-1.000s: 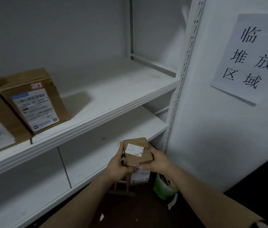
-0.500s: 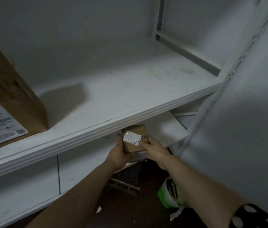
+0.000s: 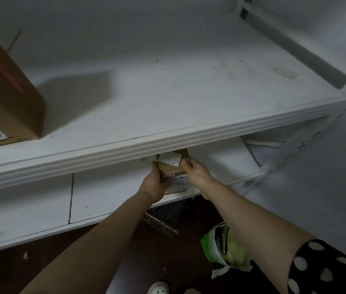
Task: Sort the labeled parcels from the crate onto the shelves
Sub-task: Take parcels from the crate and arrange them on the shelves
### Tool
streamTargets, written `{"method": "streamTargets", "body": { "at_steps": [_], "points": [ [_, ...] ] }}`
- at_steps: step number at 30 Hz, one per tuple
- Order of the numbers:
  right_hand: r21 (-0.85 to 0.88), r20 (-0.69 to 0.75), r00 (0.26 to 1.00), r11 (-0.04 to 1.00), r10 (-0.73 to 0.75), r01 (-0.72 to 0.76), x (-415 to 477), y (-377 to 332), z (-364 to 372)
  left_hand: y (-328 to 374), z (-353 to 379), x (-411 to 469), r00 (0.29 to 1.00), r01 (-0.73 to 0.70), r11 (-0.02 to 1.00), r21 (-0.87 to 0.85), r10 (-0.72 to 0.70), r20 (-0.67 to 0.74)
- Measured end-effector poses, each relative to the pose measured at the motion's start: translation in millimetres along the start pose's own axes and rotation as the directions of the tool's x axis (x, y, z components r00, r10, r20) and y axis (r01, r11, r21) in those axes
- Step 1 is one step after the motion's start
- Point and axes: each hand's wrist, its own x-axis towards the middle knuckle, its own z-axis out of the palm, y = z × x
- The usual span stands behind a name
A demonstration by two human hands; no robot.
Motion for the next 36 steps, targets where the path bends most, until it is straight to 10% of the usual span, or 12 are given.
{"method": "streamTargets", "body": {
  "at_steps": [22, 36],
  "points": [
    [0.030, -0.046, 0.988, 0.988, 0.150, -0.149, -46.2, -5.0, -27.0, 20.9, -14.8, -56.5, 0.985, 0.117, 0.960, 0.255, -0.144, 0.090],
    [0.404, -0.437, 0.821, 0.895, 0.368, -0.187, -250.6, 36.5, -18.9, 62.1, 17.5, -180.7, 0.818, -0.504, 0.732, 0.458, 0.234, 0.526]
  ]
}}
